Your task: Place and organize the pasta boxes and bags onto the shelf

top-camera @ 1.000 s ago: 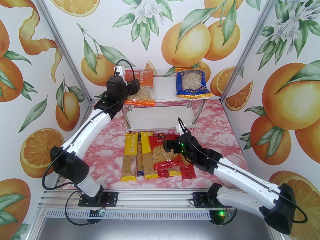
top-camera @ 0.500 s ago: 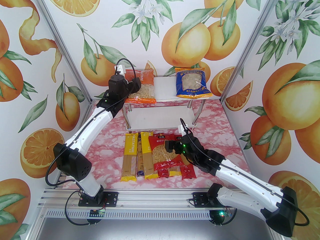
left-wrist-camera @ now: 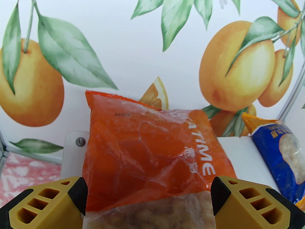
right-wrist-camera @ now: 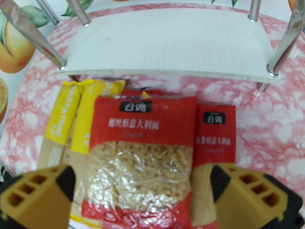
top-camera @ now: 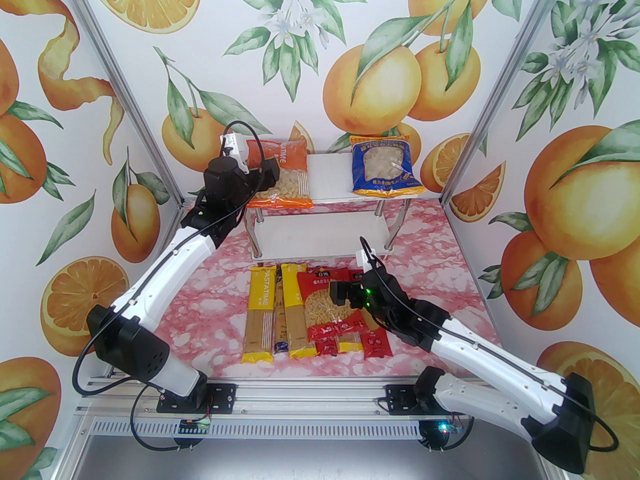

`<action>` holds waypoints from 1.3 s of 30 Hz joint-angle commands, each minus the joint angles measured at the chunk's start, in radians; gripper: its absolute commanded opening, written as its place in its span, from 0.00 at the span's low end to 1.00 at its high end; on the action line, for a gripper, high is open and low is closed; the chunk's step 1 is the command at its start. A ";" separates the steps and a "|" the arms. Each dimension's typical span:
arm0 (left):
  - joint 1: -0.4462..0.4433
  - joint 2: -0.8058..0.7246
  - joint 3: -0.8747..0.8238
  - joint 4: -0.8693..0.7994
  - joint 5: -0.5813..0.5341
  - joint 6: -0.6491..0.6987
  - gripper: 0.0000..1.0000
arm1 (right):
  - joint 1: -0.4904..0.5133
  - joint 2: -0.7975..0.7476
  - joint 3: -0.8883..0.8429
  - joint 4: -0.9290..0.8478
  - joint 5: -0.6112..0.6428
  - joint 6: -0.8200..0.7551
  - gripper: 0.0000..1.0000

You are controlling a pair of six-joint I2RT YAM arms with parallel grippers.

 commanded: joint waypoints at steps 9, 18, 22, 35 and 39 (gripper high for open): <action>-0.056 -0.368 -0.092 -0.191 -0.039 0.278 0.81 | -0.004 -0.008 -0.004 -0.058 0.021 0.005 1.00; -0.243 -0.886 -0.636 -0.467 -0.086 0.097 0.78 | 0.009 -0.011 -0.056 -0.099 -0.035 0.062 1.00; -0.265 -1.000 -0.826 -0.542 -0.032 -0.034 0.78 | 0.035 0.006 -0.072 -0.081 -0.032 0.094 1.00; -0.273 -0.967 -1.129 -0.356 0.067 -0.189 0.80 | 0.064 0.251 0.061 -0.091 -0.022 0.127 1.00; -0.273 -0.945 -1.129 -0.335 0.067 -0.179 0.83 | 0.067 0.325 0.093 -0.094 -0.014 0.137 1.00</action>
